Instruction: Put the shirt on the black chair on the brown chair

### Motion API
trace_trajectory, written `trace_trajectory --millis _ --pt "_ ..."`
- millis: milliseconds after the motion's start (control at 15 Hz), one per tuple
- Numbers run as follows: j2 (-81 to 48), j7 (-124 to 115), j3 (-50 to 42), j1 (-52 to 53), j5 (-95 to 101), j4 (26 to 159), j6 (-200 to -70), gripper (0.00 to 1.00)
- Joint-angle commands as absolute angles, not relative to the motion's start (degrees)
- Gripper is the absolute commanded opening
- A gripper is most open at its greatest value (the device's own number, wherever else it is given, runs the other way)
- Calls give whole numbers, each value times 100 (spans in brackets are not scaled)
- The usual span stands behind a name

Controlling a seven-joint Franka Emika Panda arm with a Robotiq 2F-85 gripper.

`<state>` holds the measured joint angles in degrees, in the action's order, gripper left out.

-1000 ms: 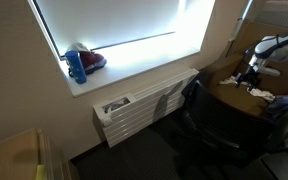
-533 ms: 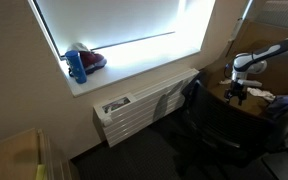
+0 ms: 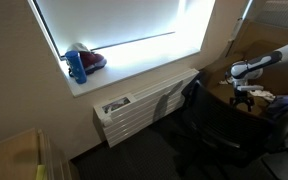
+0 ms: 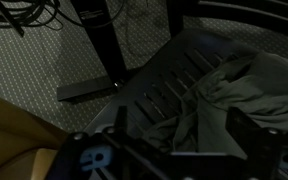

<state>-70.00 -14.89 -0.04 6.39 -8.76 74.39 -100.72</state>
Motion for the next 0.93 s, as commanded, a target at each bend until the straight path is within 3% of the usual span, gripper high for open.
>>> trace_trajectory --millis 0,600,867 --pt "-7147 -1653 18 659 -872 7266 -10101 100" --pt "-8633 -3434 -175 1383 -790 5783 -9949 100" --pt "-8455 -3309 -77 1369 -799 6155 -10126 100"
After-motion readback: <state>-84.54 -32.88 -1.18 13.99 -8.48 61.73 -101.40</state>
